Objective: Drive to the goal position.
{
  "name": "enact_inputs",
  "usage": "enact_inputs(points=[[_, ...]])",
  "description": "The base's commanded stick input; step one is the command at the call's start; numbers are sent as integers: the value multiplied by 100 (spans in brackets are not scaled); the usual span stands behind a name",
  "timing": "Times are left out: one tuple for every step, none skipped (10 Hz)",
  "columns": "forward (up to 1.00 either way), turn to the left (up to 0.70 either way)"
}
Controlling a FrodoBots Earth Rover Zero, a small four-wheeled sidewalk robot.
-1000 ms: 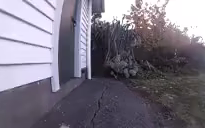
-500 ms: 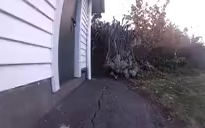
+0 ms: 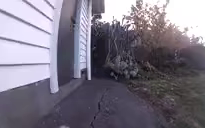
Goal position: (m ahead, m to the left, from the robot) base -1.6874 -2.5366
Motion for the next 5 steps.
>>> enact_inputs(points=[[45, 0], [45, 0], [0, 0], [0, 0], [0, 0]])
